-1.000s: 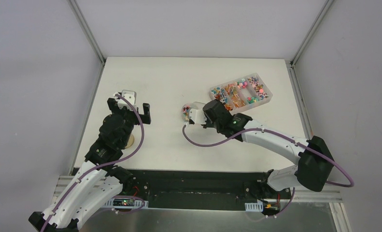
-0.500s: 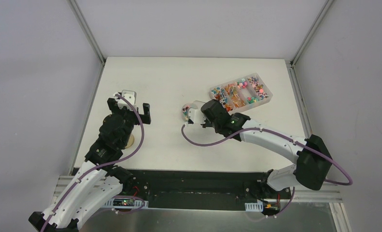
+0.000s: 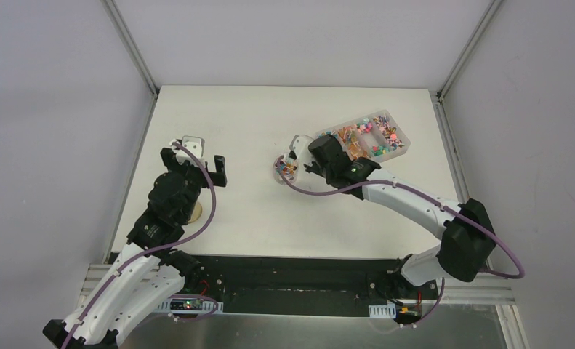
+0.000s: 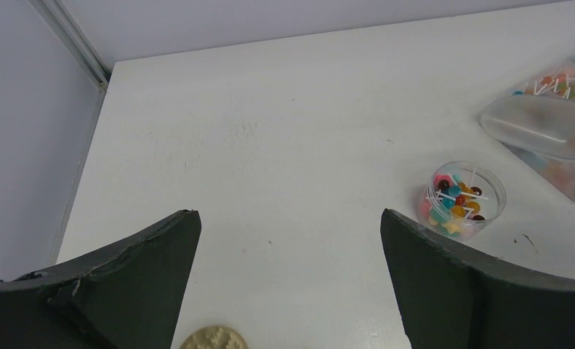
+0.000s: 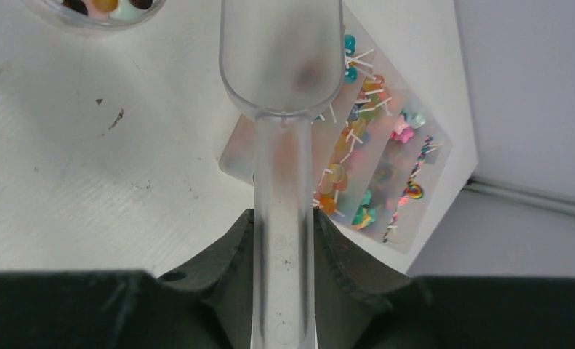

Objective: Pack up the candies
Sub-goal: Place the fake candies in the packing bottle, then place the spatula at the center of the board.

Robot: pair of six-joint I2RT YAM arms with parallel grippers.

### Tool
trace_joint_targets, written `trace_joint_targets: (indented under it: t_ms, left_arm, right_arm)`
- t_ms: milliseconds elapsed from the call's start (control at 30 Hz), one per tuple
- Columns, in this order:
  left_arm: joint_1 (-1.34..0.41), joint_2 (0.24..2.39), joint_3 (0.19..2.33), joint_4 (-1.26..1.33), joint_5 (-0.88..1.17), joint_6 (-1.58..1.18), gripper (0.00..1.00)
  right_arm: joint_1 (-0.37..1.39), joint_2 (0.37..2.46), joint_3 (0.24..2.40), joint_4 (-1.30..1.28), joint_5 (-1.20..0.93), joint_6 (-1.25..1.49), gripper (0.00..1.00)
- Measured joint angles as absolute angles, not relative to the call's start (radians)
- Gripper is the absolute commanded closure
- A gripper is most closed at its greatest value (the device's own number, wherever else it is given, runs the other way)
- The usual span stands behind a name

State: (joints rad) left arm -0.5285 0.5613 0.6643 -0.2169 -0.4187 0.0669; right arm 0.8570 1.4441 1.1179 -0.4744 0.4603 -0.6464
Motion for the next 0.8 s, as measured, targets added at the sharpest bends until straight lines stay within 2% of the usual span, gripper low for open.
trace_joint_targets:
  t_ms: [433,800]
  left_arm:
    - [-0.529,0.553,0.664,-0.216,-0.419,0.067,0.01]
    - [-0.529,0.548,0.662,-0.216,-0.420,0.067,0.01]
  right_arm:
    - [0.805,1.645,1.151,-0.422,0.424,-0.326,1.00]
    - [0.749,1.787,1.198,-0.265,0.413,-0.282,1.00]
